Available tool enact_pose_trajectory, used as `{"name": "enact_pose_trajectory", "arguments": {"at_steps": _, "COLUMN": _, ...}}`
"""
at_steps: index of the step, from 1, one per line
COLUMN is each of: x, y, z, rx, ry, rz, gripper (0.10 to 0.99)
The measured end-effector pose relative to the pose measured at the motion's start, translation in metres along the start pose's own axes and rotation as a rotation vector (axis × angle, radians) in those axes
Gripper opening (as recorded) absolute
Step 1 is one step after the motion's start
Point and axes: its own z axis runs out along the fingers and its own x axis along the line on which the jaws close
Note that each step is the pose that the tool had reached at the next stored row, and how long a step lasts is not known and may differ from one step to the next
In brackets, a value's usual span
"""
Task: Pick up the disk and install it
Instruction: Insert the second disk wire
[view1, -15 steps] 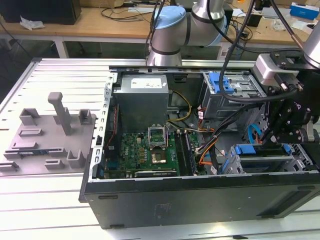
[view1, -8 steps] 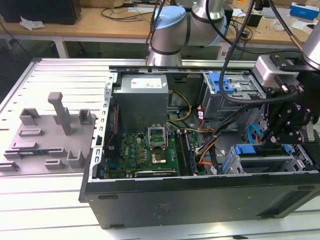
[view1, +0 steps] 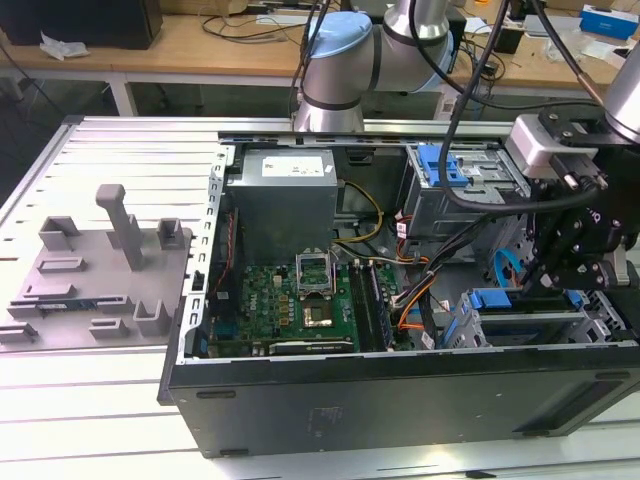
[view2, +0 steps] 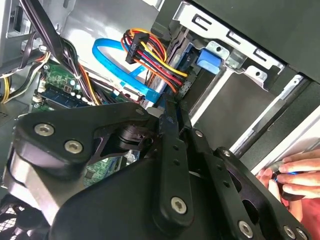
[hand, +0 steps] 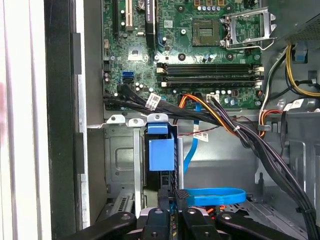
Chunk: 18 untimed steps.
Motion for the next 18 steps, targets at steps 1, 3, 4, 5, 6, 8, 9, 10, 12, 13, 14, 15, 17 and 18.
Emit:
{"name": "enact_pose_trajectory", "arguments": {"at_steps": 1, "x": 0.0, "y": 0.0, "z": 0.0, "rx": 0.0, "ry": 0.0001, "rz": -0.004, "gripper": 0.161}}
{"name": "enact_pose_trajectory", "arguments": {"at_steps": 3, "x": -0.0001, "y": 0.0, "z": -0.005, "rx": 0.0, "ry": -0.0001, "rz": -0.008, "gripper": 0.231}}
{"name": "enact_pose_trajectory", "arguments": {"at_steps": 4, "x": -0.0003, "y": 0.0001, "z": -0.0123, "rx": 0.0, "ry": -0.0002, "rz": -0.01, "gripper": 0.294}}
{"name": "enact_pose_trajectory", "arguments": {"at_steps": 5, "x": -0.0004, "y": 0.0001, "z": -0.0206, "rx": 0.001, "ry": -0.0001, "rz": -0.011, "gripper": 0.361}}
{"name": "enact_pose_trajectory", "arguments": {"at_steps": 6, "x": -0.0006, "y": 0.0001, "z": -0.0255, "rx": 0.001, "ry": -0.0002, "rz": -0.012, "gripper": 0.361}}
{"name": "enact_pose_trajectory", "arguments": {"at_steps": 8, "x": -0.0008, "y": 0.0002, "z": -0.0296, "rx": 0.001, "ry": -0.0002, "rz": -0.013, "gripper": 0.361}}
{"name": "enact_pose_trajectory", "arguments": {"at_steps": 9, "x": -0.0008, "y": 0.0002, "z": -0.0304, "rx": 0.001, "ry": -0.0003, "rz": -0.013, "gripper": 0.361}}
{"name": "enact_pose_trajectory", "arguments": {"at_steps": 10, "x": -0.0008, "y": 0.0002, "z": -0.031, "rx": 0.001, "ry": -0.0001, "rz": -0.013, "gripper": 0.361}}
{"name": "enact_pose_trajectory", "arguments": {"at_steps": 12, "x": -0.0008, "y": 0.0002, "z": -0.0318, "rx": 0.001, "ry": -0.0003, "rz": -0.014, "gripper": 0.361}}
{"name": "enact_pose_trajectory", "arguments": {"at_steps": 13, "x": -0.0008, "y": 0.0002, "z": -0.0321, "rx": 0.001, "ry": -0.0003, "rz": -0.014, "gripper": 0.361}}
{"name": "enact_pose_trajectory", "arguments": {"at_steps": 14, "x": -0.0008, "y": 0.0001, "z": -0.0326, "rx": 0.001, "ry": -0.0001, "rz": -0.014, "gripper": 0.361}}
{"name": "enact_pose_trajectory", "arguments": {"at_steps": 15, "x": -0.0008, "y": -0.0001, "z": -0.0327, "rx": 0.001, "ry": -0.0003, "rz": -0.015, "gripper": 0.345}}
{"name": "enact_pose_trajectory", "arguments": {"at_steps": 17, "x": -0.0009, "y": -0.0006, "z": -0.0329, "rx": 0.001, "ry": 0.0001, "rz": -0.016, "gripper": 0.212}}
{"name": "enact_pose_trajectory", "arguments": {"at_steps": 18, "x": -0.0009, "y": -0.0007, "z": -0.0328, "rx": 0.001, "ry": 0.0, "rz": -0.016, "gripper": 0.212}}
